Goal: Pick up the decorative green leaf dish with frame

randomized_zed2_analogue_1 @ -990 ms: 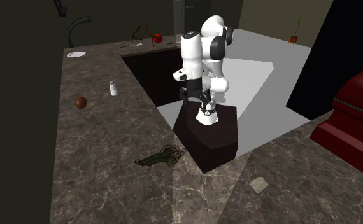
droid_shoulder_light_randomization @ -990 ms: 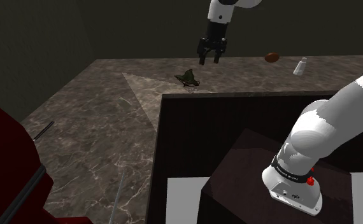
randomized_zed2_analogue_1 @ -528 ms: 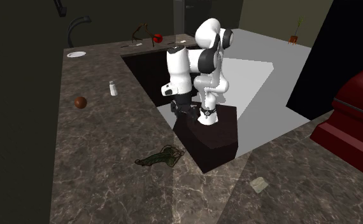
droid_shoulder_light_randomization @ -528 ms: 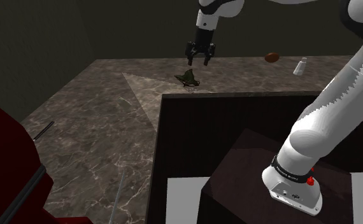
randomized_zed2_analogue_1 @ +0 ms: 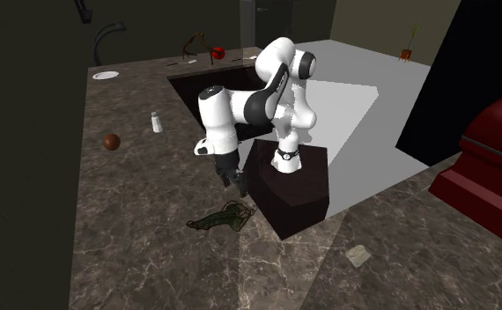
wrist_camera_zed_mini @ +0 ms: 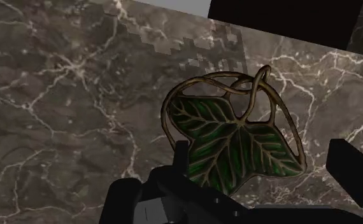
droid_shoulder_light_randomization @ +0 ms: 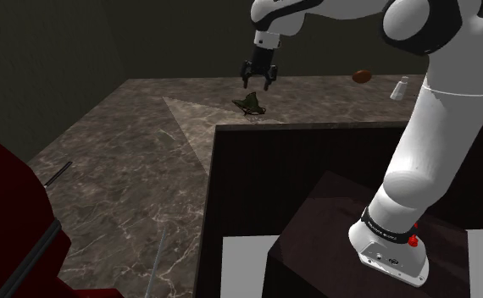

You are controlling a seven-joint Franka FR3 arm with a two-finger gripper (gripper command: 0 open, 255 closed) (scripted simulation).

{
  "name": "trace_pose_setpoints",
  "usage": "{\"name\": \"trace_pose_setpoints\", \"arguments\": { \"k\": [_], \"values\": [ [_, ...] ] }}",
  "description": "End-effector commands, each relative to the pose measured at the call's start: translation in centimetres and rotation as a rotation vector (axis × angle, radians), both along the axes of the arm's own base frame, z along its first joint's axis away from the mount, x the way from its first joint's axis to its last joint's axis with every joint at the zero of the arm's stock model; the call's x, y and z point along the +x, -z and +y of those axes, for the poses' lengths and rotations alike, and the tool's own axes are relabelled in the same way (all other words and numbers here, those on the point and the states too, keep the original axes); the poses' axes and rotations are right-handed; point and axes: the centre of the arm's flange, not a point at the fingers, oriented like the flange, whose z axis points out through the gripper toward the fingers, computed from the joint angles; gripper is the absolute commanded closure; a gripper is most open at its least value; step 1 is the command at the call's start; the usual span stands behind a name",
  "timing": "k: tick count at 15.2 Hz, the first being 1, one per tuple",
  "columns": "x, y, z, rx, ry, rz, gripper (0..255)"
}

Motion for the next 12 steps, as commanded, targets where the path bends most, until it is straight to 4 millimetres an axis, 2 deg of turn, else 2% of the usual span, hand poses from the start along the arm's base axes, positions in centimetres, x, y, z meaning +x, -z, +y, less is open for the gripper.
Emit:
{"name": "trace_pose_setpoints", "arguments": {
  "k": [1,7,12],
  "values": [
    [1.8,1.1,-1.4,0.013,0.053,0.005,0],
    [6.2,5.0,-6.9,0.053,0.207,0.020,0],
    [6.6,7.4,-7.3,0.056,0.219,0.021,0]
  ]
}}
